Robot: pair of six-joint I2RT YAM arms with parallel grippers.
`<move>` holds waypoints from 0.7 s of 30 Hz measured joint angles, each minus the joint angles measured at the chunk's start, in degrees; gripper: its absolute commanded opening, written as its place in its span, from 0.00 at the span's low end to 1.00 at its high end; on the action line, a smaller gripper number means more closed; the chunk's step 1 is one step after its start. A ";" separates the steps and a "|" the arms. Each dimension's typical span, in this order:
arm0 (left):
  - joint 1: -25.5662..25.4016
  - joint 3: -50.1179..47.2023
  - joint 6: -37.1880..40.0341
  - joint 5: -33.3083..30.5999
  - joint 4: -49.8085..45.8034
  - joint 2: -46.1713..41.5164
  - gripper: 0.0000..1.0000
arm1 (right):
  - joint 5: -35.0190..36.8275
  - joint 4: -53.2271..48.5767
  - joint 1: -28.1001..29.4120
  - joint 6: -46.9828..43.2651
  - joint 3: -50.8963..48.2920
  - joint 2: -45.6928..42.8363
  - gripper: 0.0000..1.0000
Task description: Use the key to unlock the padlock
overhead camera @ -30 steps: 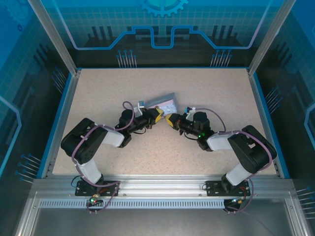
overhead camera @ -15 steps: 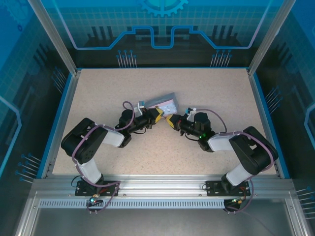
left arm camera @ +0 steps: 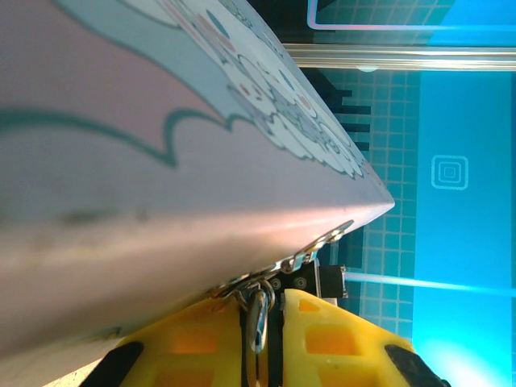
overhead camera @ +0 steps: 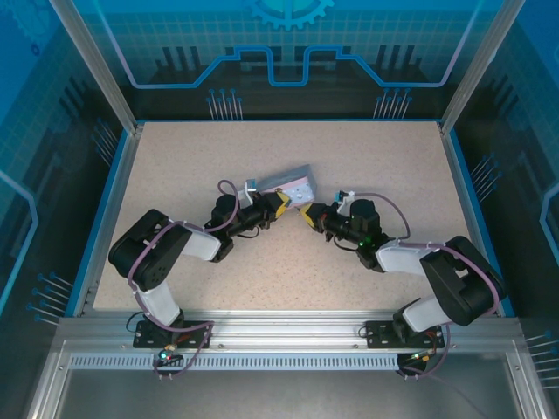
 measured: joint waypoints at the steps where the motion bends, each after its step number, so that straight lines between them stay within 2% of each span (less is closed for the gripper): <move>1: 0.00 0.00 0.00 0.02 0.00 0.00 0.00 | -0.02 0.00 0.02 0.00 0.33 0.04 0.00; 21: 0.00 0.00 0.00 0.02 0.00 0.00 0.00 | 0.02 0.76 0.57 0.44 2.54 4.09 0.00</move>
